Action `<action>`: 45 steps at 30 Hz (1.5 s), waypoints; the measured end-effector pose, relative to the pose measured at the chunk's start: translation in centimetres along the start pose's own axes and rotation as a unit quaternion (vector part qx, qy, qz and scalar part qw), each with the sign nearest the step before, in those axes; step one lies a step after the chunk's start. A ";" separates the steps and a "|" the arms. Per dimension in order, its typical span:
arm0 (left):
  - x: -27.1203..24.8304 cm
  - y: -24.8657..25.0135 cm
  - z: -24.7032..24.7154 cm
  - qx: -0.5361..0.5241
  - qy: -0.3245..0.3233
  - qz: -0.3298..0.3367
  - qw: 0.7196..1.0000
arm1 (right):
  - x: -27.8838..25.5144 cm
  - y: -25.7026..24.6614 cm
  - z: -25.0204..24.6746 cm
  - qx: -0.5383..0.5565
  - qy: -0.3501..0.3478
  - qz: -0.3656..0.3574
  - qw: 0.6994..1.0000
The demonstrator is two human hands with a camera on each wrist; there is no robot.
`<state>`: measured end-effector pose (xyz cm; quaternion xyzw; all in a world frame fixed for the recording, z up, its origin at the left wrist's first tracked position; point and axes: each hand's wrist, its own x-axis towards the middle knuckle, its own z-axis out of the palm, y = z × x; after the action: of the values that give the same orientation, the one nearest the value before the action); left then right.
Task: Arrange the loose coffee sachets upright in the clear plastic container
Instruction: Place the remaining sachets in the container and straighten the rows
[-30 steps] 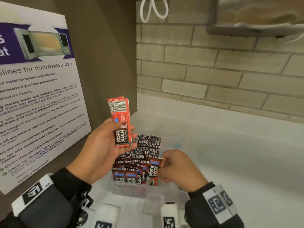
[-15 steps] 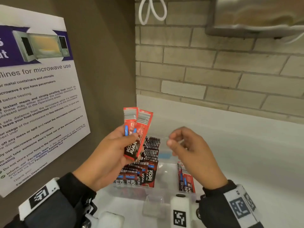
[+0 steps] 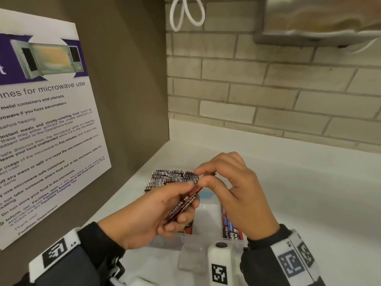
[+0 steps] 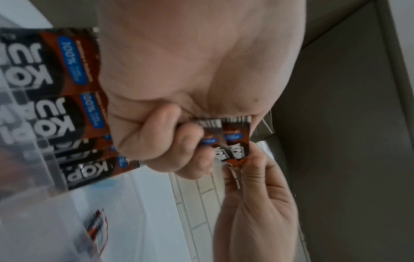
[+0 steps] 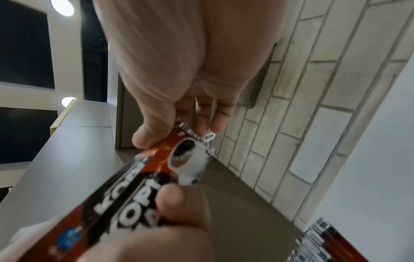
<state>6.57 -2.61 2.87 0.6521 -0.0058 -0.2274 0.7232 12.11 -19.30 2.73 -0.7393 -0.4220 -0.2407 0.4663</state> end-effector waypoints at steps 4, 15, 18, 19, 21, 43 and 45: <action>0.2 -0.2 -0.2 0.005 0.083 0.035 0.996 | 0.1 -0.5 -0.6 -0.015 0.074 -0.012 0.997; 0.8 0.7 0.2 -0.102 0.224 0.282 0.927 | -0.1 -0.3 0.2 0.203 0.109 0.258 0.938; 0.7 1.0 -0.6 0.005 0.273 0.312 0.910 | 0.0 -0.5 0.1 0.174 0.005 0.250 0.953; 0.6 1.0 -0.9 0.069 0.278 0.315 0.905 | 0.0 -0.6 0.0 0.156 -0.018 0.240 0.958; 0.3 0.9 -1.0 0.173 0.271 0.307 0.896 | 0.1 -0.9 -0.2 0.123 -0.038 0.221 0.967; 0.0 0.6 -1.6 -0.046 0.254 0.340 0.904 | -2.2 2.2 3.6 -0.008 -0.269 0.376 0.887; 0.0 0.6 -1.4 -0.032 0.261 0.323 0.909 | -2.0 2.2 3.0 -0.015 -0.270 0.378 0.886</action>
<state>7.15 -1.27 3.24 0.6274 -0.0202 0.1965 0.7533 12.80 -17.90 -1.22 -0.8858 -0.2169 0.1564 0.3793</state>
